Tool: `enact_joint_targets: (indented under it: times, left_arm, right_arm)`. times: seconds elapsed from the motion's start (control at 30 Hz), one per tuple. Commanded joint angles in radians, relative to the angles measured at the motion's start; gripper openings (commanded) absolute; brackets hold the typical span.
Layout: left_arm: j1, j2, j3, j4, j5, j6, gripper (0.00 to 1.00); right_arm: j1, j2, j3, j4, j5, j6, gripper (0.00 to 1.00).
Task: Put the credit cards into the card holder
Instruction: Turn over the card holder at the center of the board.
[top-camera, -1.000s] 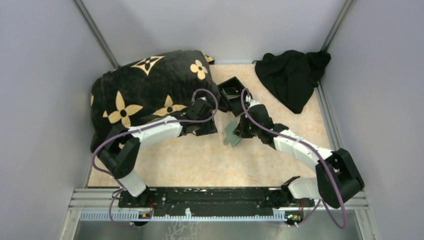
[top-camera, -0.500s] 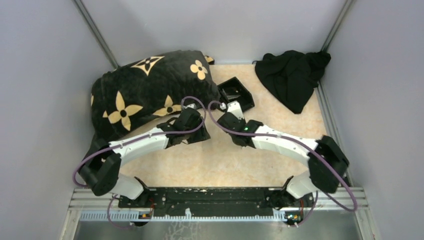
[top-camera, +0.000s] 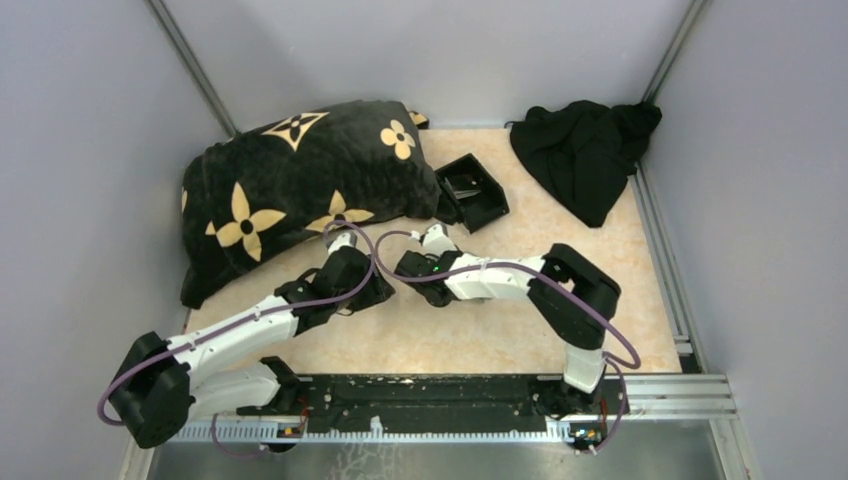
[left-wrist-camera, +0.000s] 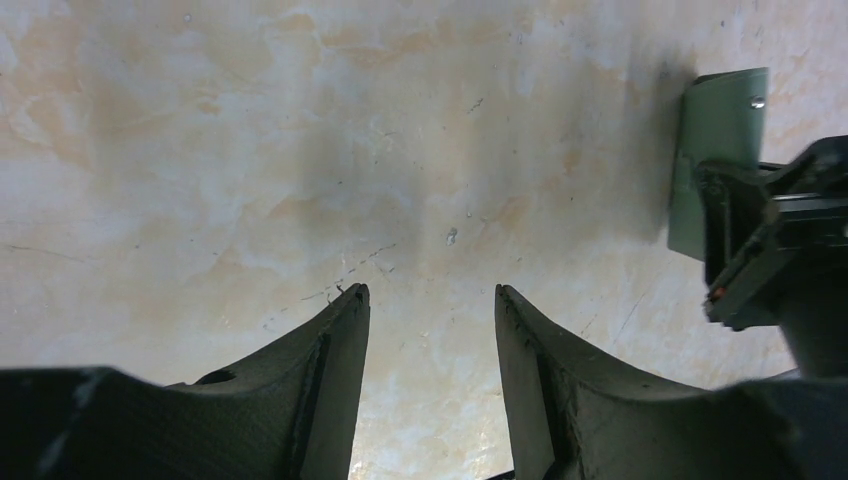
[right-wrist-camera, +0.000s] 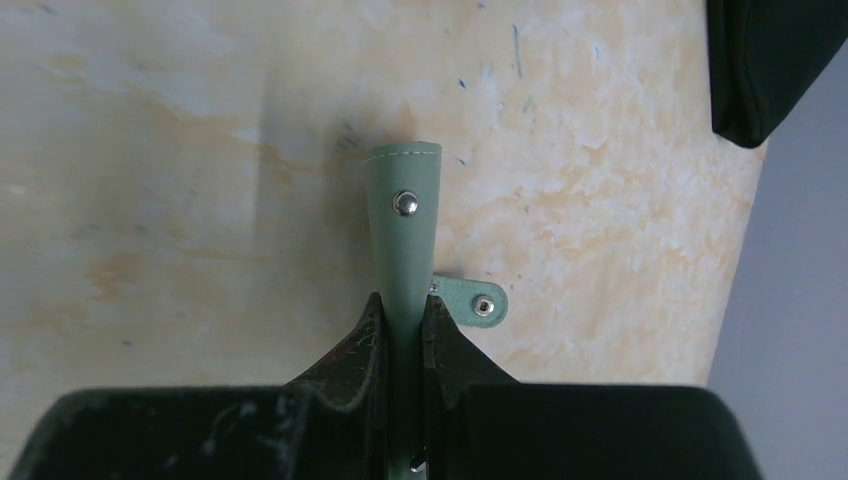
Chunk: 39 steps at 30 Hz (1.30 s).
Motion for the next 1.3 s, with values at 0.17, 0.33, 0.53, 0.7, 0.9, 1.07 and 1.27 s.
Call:
enact_joint_targets:
  times: [0.17,0.33,0.53,0.7,0.9,1.07,1.27]
  left_arm:
    - [-0.001,-0.038,-0.01,-0.019,-0.062,-0.021,0.56]
    - [-0.001,-0.025,0.001,-0.03,-0.053,-0.024,0.56]
    - [-0.001,-0.019,0.009,-0.042,-0.061,-0.034,0.56]
    - [-0.001,-0.026,0.026,-0.062,-0.074,-0.043,0.56]
    - [-0.005,0.011,0.042,0.012,-0.035,-0.04,0.56]
    - [-0.018,0.048,0.053,0.129,0.003,-0.032,0.57]
    - [-0.033,0.084,0.066,0.256,0.004,0.034,0.82]
  right_arm:
    - [0.099,0.177,0.181,0.023,-0.069,0.034,0.34]
    - [0.104,0.127,0.179,0.034,-0.105,0.04,0.5]
    - [0.105,0.016,0.164,0.055,-0.147,0.035,0.51]
    - [0.105,-0.095,0.141,0.078,-0.182,0.029,0.51]
    - [0.082,-0.257,0.054,0.145,-0.231,0.027,0.51]
    - [0.026,-0.46,-0.145,0.379,-0.273,-0.012,0.47]
    - [-0.063,-0.706,-0.392,0.71,-0.249,-0.044,0.53]
